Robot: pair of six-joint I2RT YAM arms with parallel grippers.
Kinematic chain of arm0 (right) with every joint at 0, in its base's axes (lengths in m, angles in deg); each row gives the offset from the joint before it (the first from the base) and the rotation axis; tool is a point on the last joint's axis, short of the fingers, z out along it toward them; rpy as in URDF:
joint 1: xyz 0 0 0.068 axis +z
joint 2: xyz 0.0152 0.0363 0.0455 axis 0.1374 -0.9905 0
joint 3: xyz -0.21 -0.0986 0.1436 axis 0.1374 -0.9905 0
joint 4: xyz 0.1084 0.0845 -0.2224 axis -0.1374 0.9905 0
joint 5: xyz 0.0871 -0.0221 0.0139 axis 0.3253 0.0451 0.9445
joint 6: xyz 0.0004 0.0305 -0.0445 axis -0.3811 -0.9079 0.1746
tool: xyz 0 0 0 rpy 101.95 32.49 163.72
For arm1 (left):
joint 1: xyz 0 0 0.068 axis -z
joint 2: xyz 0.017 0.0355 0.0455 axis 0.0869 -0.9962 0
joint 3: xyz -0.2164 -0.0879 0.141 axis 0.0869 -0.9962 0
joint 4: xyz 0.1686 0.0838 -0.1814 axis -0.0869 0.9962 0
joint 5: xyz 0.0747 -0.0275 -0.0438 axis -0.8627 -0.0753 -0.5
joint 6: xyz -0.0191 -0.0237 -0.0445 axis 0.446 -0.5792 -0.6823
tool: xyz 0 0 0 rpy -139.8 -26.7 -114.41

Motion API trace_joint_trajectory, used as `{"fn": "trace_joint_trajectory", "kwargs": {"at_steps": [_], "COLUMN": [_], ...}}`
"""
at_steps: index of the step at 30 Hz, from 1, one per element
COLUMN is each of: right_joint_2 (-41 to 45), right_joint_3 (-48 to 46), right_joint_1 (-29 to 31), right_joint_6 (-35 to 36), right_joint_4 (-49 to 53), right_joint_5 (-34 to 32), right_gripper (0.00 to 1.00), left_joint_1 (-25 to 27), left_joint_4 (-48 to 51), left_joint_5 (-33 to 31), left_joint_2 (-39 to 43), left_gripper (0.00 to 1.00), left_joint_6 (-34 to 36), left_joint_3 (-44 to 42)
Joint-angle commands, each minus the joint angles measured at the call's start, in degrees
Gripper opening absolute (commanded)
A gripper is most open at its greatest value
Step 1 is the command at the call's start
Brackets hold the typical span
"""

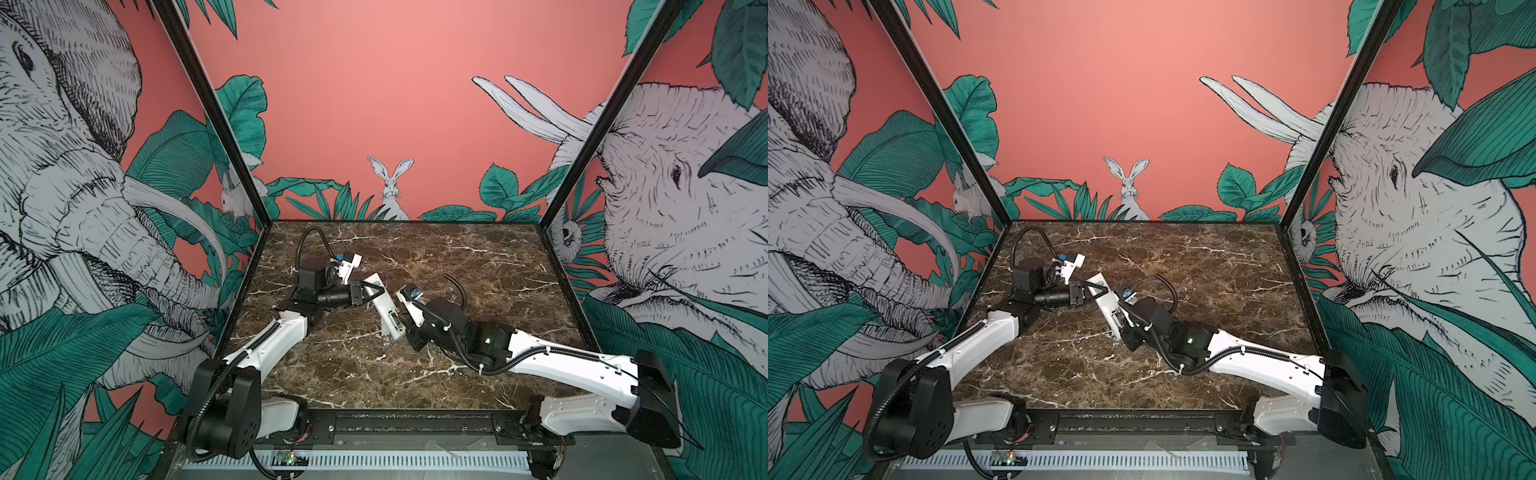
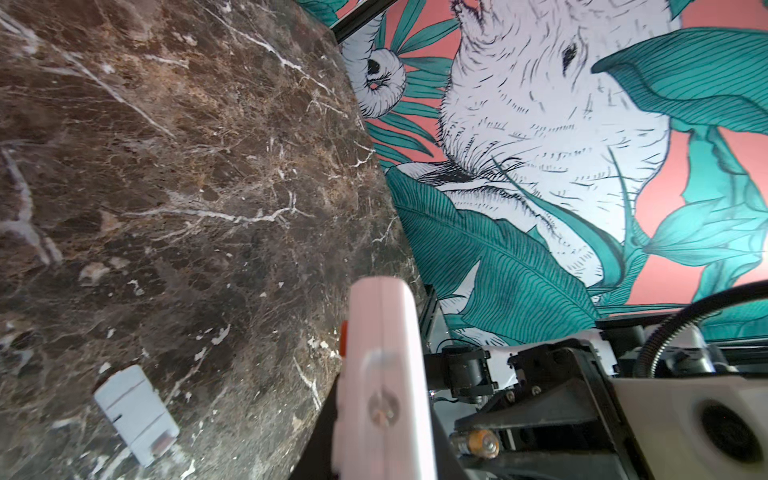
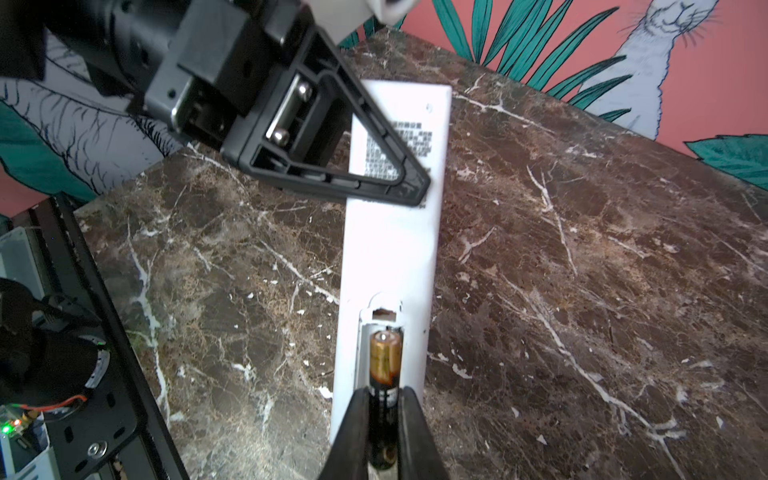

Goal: Load the batteries into the remote control

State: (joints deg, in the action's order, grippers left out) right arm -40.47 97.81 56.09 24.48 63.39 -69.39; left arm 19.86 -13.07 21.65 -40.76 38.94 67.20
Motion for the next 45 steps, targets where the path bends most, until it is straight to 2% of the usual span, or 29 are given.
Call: {"fn": "trace_joint_trajectory", "kwargs": {"at_steps": [1, 12, 23, 31, 40, 45], "right_joint_2": [0.2, -1.7, -4.0, -3.8, -2.9, 0.7], "right_joint_3": [0.3, -2.7, -4.2, -4.7, -4.9, -4.3], "right_joint_1": [-0.5, -1.4, -1.7, -2.1, -2.8, -3.7], "right_joint_6": [0.3, -1.0, -2.5, -2.9, -2.7, -2.5], "right_joint_4": [-5.4, -12.5, -15.2, -14.8, -14.1, -13.1], "right_joint_5": [-1.7, 1.9, 3.2, 2.6, 2.8, 4.0], "right_gripper": [0.13, 0.14, 0.15, 0.22, 0.22, 0.32], "left_joint_1": [-0.7, -1.2, -1.8, -2.1, -2.3, -2.6], "left_joint_4": [-8.0, -18.7, -20.9, -21.4, -21.9, -22.3], "left_joint_5": [4.9, 7.1, 7.1, 7.3, 7.1, 7.0], "left_joint_2": [0.3, -1.5, -1.8, -2.1, -2.6, -2.8], "left_gripper": [0.00, 0.00, 0.00, 0.00, 0.00, 0.00], "left_joint_6": [-5.1, -12.6, -14.1, -14.4, -14.8, -15.0], "left_joint_3": [-0.9, -2.3, -2.8, -2.8, -2.9, -3.0]}}
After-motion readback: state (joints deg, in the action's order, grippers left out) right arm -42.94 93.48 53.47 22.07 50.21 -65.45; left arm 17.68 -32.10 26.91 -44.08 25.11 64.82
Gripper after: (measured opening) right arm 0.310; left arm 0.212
